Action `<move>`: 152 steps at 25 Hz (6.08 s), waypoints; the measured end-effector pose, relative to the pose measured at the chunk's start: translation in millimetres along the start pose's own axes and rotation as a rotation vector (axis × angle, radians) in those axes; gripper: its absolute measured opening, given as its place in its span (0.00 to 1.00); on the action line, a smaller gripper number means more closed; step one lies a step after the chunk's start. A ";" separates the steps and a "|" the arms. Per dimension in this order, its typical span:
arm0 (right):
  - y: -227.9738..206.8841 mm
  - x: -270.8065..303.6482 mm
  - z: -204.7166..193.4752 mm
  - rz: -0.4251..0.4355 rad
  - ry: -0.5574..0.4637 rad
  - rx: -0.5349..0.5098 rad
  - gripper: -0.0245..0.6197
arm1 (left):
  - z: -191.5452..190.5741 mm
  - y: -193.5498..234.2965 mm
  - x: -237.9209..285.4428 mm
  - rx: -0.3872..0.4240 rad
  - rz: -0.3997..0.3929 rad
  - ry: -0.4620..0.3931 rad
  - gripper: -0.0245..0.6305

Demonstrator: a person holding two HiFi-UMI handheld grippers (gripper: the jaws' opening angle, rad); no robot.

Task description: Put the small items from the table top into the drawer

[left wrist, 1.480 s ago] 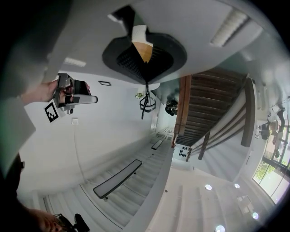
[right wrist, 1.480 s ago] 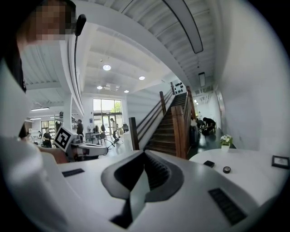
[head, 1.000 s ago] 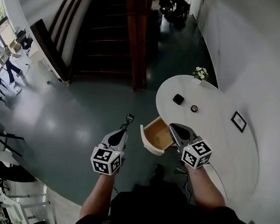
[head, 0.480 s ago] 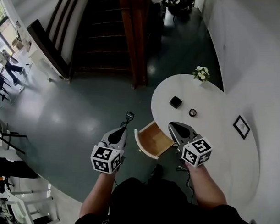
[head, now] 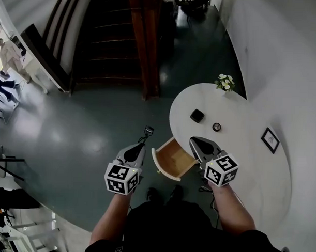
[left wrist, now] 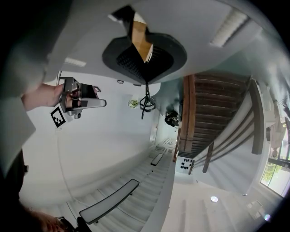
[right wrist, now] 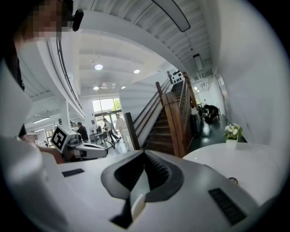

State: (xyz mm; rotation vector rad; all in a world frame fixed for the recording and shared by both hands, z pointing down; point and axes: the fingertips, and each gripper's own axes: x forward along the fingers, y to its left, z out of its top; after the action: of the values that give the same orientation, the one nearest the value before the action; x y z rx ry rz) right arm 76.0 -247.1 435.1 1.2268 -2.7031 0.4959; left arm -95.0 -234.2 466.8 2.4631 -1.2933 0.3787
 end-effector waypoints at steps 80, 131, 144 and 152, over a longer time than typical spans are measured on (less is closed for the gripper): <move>-42.6 -1.7 -211.0 -0.277 0.233 0.294 0.05 | -299.2 -50.7 184.5 0.947 -0.627 0.920 0.07; -12.7 -9.2 -169.2 -0.266 0.230 0.189 0.05 | -195.9 -32.2 163.2 0.599 -0.514 0.612 0.21; 35.9 -13.4 -114.2 -0.268 0.222 0.077 0.05 | -109.5 -7.2 74.7 0.275 -0.424 0.299 0.19; 39.1 -16.9 -80.2 -0.213 0.143 0.043 0.05 | -70.1 -11.8 37.6 0.235 -0.351 0.180 0.15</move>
State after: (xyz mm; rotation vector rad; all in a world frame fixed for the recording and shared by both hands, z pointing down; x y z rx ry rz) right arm 56.6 -183.2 496.7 1.4121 -2.4209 0.5912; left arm -70.0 -227.2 542.9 2.7071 -0.7621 0.6716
